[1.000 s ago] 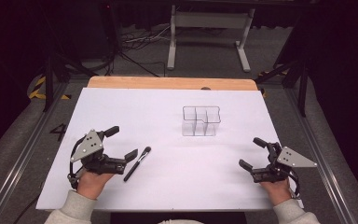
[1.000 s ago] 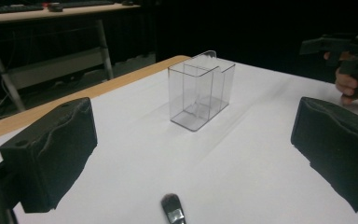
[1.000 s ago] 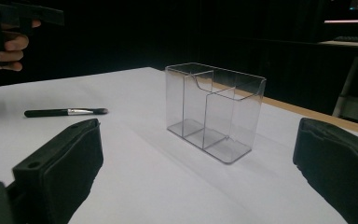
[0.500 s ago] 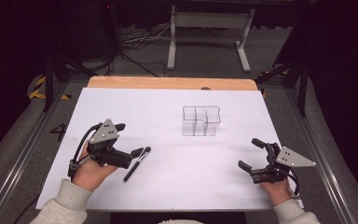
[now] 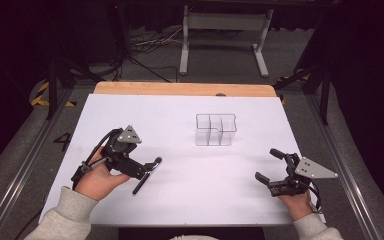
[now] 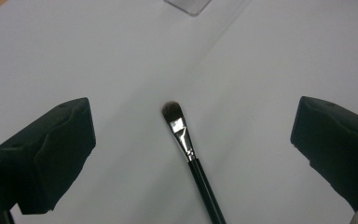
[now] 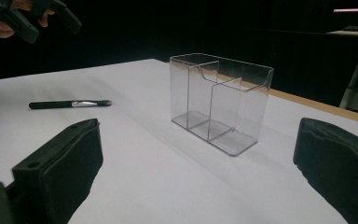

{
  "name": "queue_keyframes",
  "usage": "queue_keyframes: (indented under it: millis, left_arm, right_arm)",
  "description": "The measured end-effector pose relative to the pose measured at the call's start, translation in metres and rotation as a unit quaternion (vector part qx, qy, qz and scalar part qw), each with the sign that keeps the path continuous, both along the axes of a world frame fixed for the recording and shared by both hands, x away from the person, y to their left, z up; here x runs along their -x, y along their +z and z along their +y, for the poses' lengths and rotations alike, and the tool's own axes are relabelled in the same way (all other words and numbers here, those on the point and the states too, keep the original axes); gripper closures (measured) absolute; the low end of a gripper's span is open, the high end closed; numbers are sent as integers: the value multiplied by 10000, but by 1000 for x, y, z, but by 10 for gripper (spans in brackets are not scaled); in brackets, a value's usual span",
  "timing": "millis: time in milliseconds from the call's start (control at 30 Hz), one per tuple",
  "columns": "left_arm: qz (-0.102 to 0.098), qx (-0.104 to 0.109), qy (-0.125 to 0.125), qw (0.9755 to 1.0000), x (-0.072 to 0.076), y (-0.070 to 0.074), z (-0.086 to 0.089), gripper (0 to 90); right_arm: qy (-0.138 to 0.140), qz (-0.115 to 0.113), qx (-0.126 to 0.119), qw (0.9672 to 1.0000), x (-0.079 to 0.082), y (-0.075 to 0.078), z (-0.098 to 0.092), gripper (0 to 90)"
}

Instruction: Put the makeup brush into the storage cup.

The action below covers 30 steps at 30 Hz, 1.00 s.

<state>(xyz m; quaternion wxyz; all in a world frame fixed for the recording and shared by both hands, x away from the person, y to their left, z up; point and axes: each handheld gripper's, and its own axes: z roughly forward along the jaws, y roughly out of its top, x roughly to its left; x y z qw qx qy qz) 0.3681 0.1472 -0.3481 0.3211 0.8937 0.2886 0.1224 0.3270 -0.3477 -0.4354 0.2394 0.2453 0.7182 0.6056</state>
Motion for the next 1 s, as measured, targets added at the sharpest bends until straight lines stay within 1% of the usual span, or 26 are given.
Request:
queue_keyframes:
  millis: [33, 67, 133, 167, 200, 233, 267, 367, 400, 467, 500, 533, 567, 633, 667, 767, 800, 867, 900, 1000]
  left_arm:
    - [72, -120, 0, 9999, -2, 0, -2, 6]
    - [72, -120, 0, 9999, -2, 0, -2, 7]
    - [209, -306, -7, 9993, -4, 0, -5, 12]
    - [244, -364, 6, 9990, -5, 0, -6, 13]
    - [306, -467, -3, 9984, -6, 1, -8, 17]
    - [350, -499, -3, 9981, -7, 1, -8, 18]
    - [438, -570, -11, 9974, -8, 1, -10, 18]
    - [547, -760, -29, 9956, -10, 3, -14, 24]
    - [544, -871, -64, 9947, -10, 3, -16, 26]
    - [525, -1117, -145, 9922, -10, 4, -20, 29]
    - [605, -1196, -170, 9908, -11, 4, -22, 32]
    - [669, -1225, -175, 9901, -12, 4, -23, 32]
    - [669, -1225, -175, 9901, -12, 4, -23, 33]
    - [794, -1325, -188, 9878, -14, 2, -25, 33]
    - [807, -1335, -218, 9875, -16, 1, -26, 35]
    - [968, -1435, -258, 9846, -19, -4, -29, 44]
    - [984, -1455, -281, 9840, -19, -4, -29, 45]
    - [1097, -1489, -261, 9824, -22, -7, -31, 46]
    - [1169, -1522, -236, 9811, -23, -8, -31, 46]
    - [1294, -1585, -177, 9787, -27, -11, -33, 46]
  right_arm:
    - [-5, 2, 14, 10000, 0, 0, 0, 19]
    - [-9, 9, -3, 10000, 0, 0, 0, 19]
    - [6, 17, -28, 10000, -1, 0, 0, 19]
    - [-1, 22, -37, 10000, -1, 0, 0, 19]
    - [-8, 32, -45, 10000, 0, 0, -1, 19]
    - [-2, 35, -49, 10000, 0, 0, -1, 19]
    - [-3, 35, -52, 10000, 0, 0, -1, 19]
    - [7, 51, -51, 10000, -1, -1, -1, 19]
    - [9, 61, -49, 10000, -1, -1, -1, 19]
    - [10, 68, -61, 10000, -1, -1, -1, 19]
    - [11, 78, -71, 9999, -1, -1, -1, 19]
    - [11, 77, -72, 9999, -1, -1, -1, 19]
    - [11, 77, -72, 9999, -1, -1, -1, 19]
    - [20, 77, -75, 9999, -1, -1, -1, 19]
    - [25, 67, -79, 9999, -1, -1, -1, 19]
    - [22, 66, -93, 9999, 0, 0, -1, 19]
    - [38, 63, -109, 9999, 0, -1, -1, 19]
    - [49, 84, -110, 9999, 0, -1, -1, 19]
    - [55, 88, -108, 9999, -1, -1, -1, 19]
    - [73, 69, -91, 9999, 0, -1, -1, 19]
